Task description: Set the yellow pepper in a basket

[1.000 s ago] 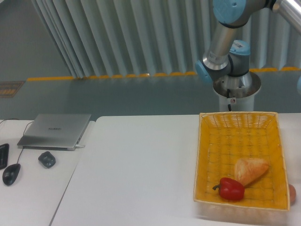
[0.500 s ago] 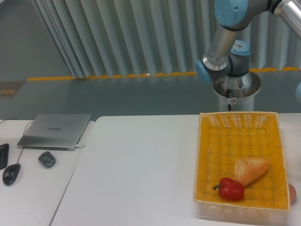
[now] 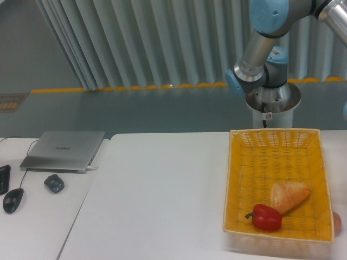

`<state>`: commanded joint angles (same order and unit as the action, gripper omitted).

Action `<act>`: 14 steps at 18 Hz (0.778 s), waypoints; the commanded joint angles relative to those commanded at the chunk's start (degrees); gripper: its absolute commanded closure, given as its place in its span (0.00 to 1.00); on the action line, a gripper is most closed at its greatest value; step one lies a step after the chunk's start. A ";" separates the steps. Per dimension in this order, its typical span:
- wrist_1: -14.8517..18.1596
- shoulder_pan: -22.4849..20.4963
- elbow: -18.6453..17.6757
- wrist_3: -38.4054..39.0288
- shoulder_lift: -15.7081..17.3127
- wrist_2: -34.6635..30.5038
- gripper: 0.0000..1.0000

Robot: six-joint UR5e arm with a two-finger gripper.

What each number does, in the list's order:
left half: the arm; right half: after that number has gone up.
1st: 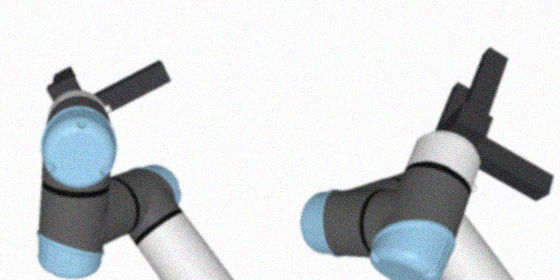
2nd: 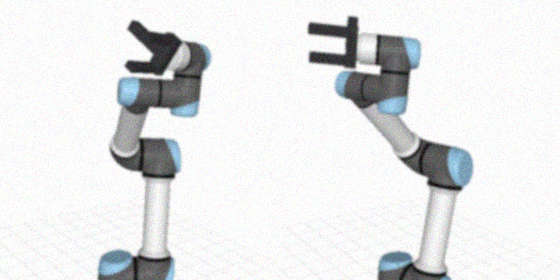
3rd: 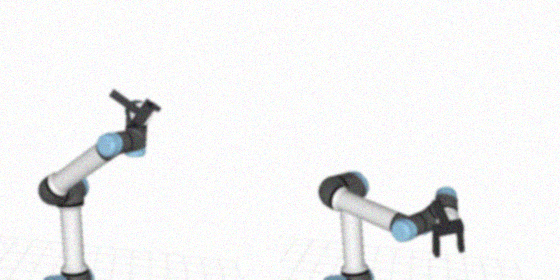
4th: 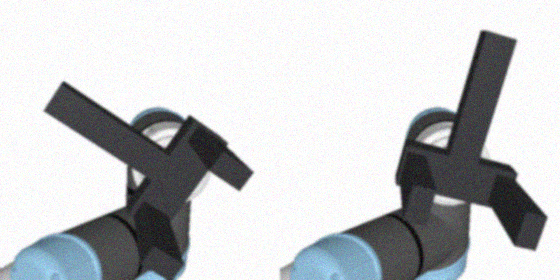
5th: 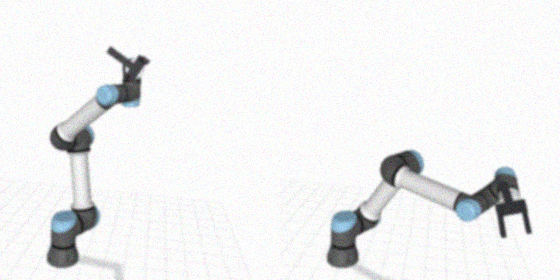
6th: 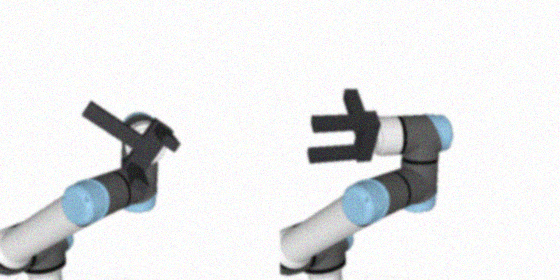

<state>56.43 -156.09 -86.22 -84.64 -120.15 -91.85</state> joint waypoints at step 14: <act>6.14 0.26 1.23 2.02 3.42 0.26 0.87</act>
<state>62.57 -155.83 -84.99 -82.62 -116.72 -91.59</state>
